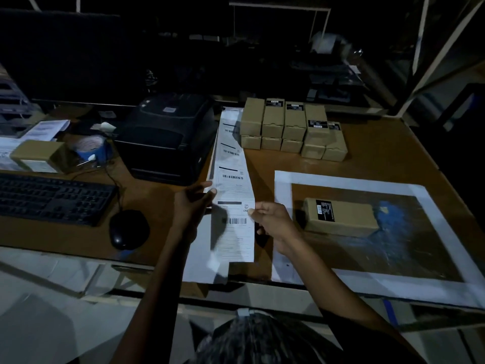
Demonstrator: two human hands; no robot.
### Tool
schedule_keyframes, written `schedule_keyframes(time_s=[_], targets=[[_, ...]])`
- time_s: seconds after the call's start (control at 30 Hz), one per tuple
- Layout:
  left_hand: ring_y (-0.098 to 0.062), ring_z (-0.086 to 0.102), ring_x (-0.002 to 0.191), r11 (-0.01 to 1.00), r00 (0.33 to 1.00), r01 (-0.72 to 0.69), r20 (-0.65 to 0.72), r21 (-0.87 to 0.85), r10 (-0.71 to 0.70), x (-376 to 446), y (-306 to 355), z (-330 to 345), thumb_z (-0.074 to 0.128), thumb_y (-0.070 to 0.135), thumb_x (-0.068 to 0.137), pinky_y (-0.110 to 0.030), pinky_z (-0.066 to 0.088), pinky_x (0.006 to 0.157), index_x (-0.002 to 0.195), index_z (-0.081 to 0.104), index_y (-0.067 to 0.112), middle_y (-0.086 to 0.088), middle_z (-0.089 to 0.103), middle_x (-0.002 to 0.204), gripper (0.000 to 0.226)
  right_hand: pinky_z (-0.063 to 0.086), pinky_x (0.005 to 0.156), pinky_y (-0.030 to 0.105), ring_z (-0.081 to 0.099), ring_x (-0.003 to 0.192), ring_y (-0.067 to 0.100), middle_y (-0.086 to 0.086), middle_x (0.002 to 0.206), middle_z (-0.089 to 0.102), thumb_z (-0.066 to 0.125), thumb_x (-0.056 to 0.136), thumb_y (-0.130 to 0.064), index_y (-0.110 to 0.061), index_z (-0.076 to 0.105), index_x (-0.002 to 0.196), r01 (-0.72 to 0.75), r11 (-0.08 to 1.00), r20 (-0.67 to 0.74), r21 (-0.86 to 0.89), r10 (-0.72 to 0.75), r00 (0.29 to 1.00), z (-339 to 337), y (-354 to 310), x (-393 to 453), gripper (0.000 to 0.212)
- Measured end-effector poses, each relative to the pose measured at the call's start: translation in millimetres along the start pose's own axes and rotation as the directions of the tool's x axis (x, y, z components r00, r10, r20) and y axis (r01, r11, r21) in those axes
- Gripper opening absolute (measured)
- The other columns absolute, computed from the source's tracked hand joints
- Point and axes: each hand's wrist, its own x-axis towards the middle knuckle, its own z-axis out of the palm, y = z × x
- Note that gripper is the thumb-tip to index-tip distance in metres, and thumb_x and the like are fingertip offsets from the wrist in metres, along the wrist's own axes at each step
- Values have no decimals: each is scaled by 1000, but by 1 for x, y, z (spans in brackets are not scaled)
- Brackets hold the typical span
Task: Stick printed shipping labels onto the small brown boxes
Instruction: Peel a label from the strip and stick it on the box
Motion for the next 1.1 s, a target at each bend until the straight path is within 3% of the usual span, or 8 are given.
schedule_keyframes(time_s=[0.23, 0.37, 0.5, 0.67, 0.73, 0.9, 1.0, 1.1], targets=[[-16, 75, 86, 995, 999, 50, 19, -87, -48, 4, 18, 4, 67, 10, 92, -23, 58, 63, 108, 67, 11, -4, 75, 97, 16, 46, 56, 21, 61, 68, 9, 15, 94, 75, 67, 96, -13, -11, 71, 94, 56, 991, 19, -125, -54, 998, -8, 2, 8, 5], [-18, 76, 79, 984, 992, 121, 61, -128, -114, 9, 21, -1, 66, 4, 91, -26, 59, 60, 111, 63, 7, -3, 77, 88, 20, 49, 67, 21, 63, 75, 6, -3, 83, 70, 70, 93, -13, -17, 69, 91, 131, 967, -24, -218, -139, 990, -5, 6, 13, 4], [-20, 76, 77, 981, 989, 138, 71, -139, -129, 12, 20, -4, 67, 2, 91, -27, 59, 59, 113, 63, 3, -3, 78, 87, 23, 49, 96, 36, 55, 120, 18, -2, 128, 60, 78, 86, -21, -21, 56, 133, 201, 871, -113, -449, -278, 954, 9, 5, 15, 53], [-21, 75, 74, 992, 990, 117, 84, -41, -114, 21, 15, -13, 73, 5, 88, -27, 58, 59, 118, 65, 1, -16, 75, 101, 32, 30, 110, 51, 24, 140, 31, 2, 158, 27, 84, 76, -33, -31, 37, 150, 245, 563, -213, -790, -625, 751, 30, -13, 0, 87], [-18, 74, 69, 993, 989, 118, 95, -24, -116, 24, 14, -15, 73, 4, 87, -27, 58, 58, 117, 66, 4, -13, 76, 96, 30, 30, 106, 49, 27, 138, 28, -3, 155, 34, 85, 75, -32, -34, 48, 144, 299, 504, -157, -810, -678, 718, 39, -18, 3, 78], [-23, 74, 71, 994, 976, 107, 191, -20, -102, 30, 14, -25, 75, 1, 85, -29, 60, 60, 113, 67, 12, -13, 77, 95, 31, 33, 96, 40, 50, 117, 17, -10, 115, 68, 83, 79, -26, -30, 76, 109, 420, 553, -46, -719, -641, 766, 61, -21, 17, 31], [-28, 76, 80, 988, 962, 152, 229, -6, -146, 32, 12, -30, 75, 3, 85, -31, 61, 64, 121, 63, 13, -15, 76, 100, 40, 26, 93, 42, 51, 116, 11, -15, 111, 70, 82, 80, -30, -32, 79, 104, 375, 525, -54, -764, -632, 773, 65, -22, 16, 24], [-27, 76, 80, 982, 956, 186, 234, -30, -174, 35, 8, -33, 72, 2, 87, -30, 60, 64, 123, 61, 14, -19, 74, 104, 39, 37, 98, 50, 62, 107, 9, -13, 110, 73, 83, 80, -29, -30, 79, 104, 457, 534, 36, -712, -622, 783, 62, -21, 23, 25]])
